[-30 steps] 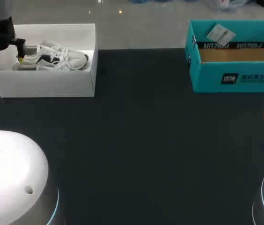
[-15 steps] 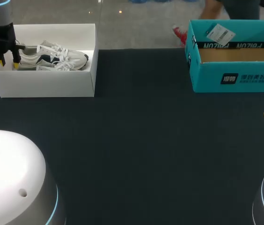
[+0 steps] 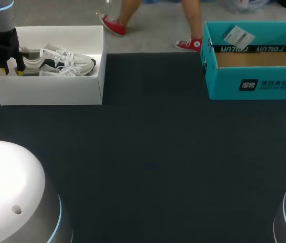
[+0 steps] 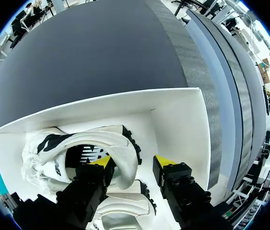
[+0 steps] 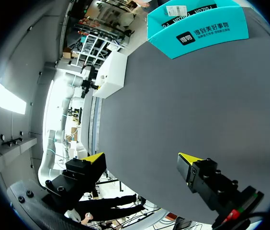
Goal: Take the shoe out of the shoebox, open the shoe tongue, remove and reinsert the insole, then place the shoe into the shoebox
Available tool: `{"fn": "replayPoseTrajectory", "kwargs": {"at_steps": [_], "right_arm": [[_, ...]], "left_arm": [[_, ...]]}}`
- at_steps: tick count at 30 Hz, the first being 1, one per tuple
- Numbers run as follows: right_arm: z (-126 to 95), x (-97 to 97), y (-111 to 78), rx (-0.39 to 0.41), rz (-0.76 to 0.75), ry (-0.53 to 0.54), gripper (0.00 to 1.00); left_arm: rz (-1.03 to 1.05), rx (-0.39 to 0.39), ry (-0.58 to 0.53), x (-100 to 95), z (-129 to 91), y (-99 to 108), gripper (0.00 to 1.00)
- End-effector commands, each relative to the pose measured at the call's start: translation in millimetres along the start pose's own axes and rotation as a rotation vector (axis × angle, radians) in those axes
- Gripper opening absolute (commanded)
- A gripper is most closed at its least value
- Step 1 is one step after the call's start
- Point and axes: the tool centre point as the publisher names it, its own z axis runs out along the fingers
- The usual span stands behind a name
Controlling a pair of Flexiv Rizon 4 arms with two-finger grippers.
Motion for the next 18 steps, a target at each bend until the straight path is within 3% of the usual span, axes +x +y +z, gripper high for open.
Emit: {"fn": "replayPoseTrajectory", "kwargs": {"at_steps": [1, 7, 13, 16, 18], "right_arm": [[0.3, 0.3, -1.6, -0.002, 0.0, -0.002, 1.0], [0.3, 0.3, -1.6, -0.002, 0.0, -0.002, 1.0], [0.3, 0.3, -1.6, -0.002, 0.0, -0.002, 1.0], [0.3, 0.3, -1.6, -0.002, 0.0, -0.002, 1.0], [0.3, 0.3, -1.6, -0.002, 0.0, -0.002, 1.0]], "left_arm": [[0.001, 0.006, -0.005, 0.9, 10.4, 7.7, 0.56], [0.001, 0.011, -0.011, 0.2, 22.3, 10.7, 0.53], [0.0, 0.025, -0.012, -1.3, 31.8, 11.1, 0.62], [-0.001, 0.037, -0.014, -2.1, 36.9, 11.7, 0.54], [0.0, 0.046, -0.017, -2.9, 39.2, 11.8, 0.42]]}}
